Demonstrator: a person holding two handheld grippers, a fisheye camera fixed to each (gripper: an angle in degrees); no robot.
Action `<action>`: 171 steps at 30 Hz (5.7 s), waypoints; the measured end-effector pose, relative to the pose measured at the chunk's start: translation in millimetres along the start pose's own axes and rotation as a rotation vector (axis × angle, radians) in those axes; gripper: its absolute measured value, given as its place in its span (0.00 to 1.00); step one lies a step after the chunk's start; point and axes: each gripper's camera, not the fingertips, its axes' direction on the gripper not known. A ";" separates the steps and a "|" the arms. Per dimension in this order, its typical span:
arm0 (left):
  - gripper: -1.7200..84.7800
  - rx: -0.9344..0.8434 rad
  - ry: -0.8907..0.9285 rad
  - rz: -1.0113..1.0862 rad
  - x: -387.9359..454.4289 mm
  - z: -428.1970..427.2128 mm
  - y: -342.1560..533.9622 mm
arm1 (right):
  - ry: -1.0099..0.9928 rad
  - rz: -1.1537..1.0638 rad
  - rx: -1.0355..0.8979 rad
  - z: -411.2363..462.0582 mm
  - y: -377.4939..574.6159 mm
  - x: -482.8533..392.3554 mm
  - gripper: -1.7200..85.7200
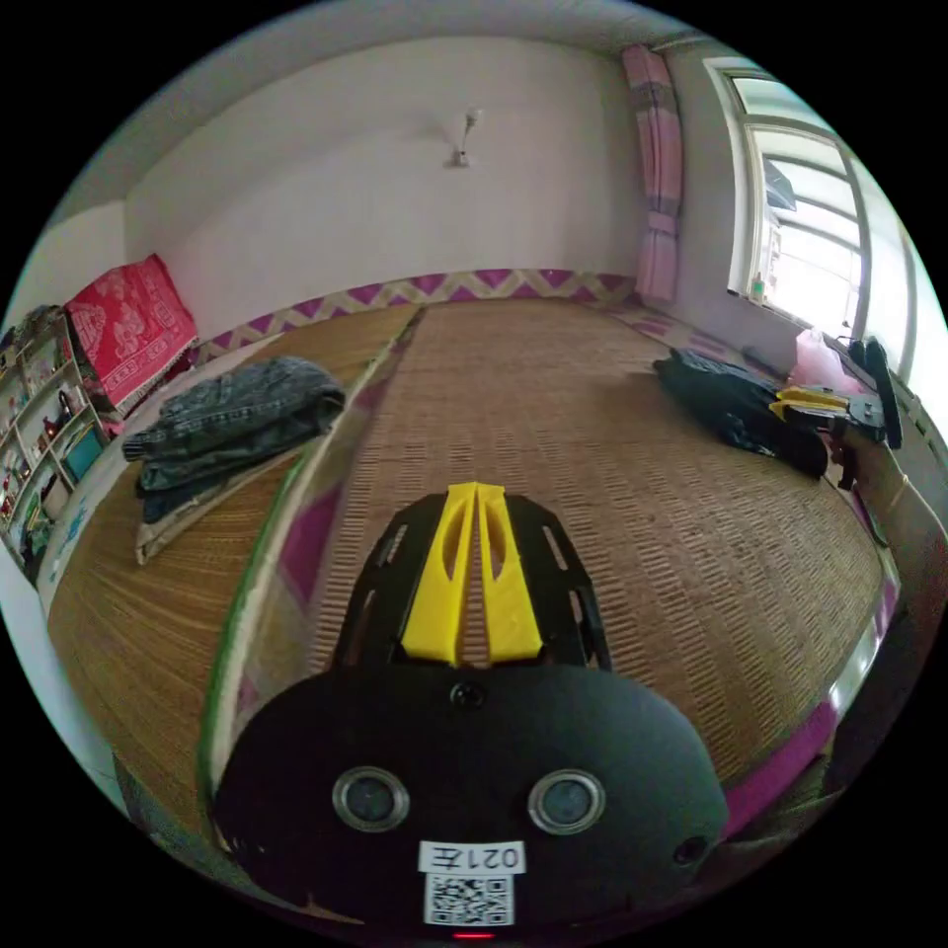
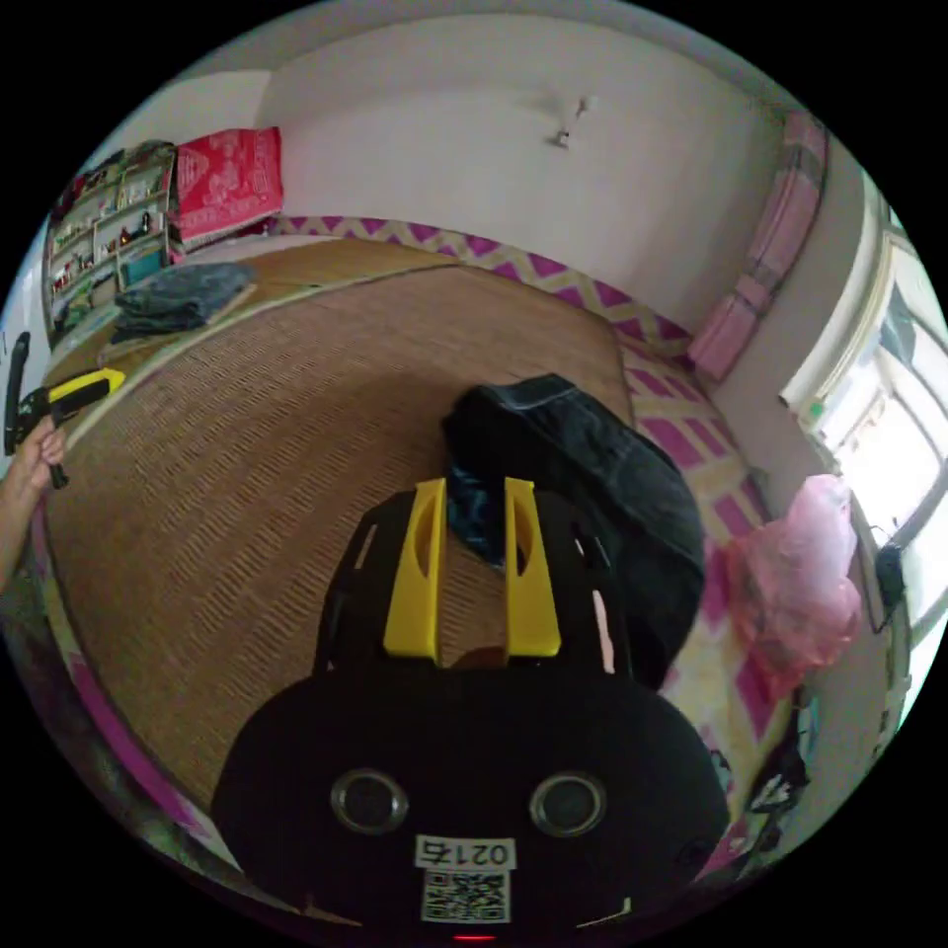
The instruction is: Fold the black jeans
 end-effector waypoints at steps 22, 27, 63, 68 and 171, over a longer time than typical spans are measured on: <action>0.01 -0.319 0.080 -0.076 58.2 57.8 -13.4 | 0.244 -0.184 -0.218 77.3 -101.1 -75.9 0.11; 0.01 -0.324 0.103 -0.091 51.2 57.0 -10.5 | 0.109 0.067 -0.044 -15.3 -104.1 -8.7 0.09; 0.09 -0.154 0.303 -0.270 -154.2 -103.6 150.4 | -0.714 -0.343 0.000 -165.4 5.2 -400.7 0.09; 0.09 -0.135 0.259 -0.298 -164.3 -115.8 159.3 | -0.674 -0.467 0.036 -180.6 22.0 -406.8 0.14; 0.13 -0.302 0.307 0.254 -328.3 104.9 85.9 | -0.333 -0.410 -0.346 -35.1 71.9 138.9 0.05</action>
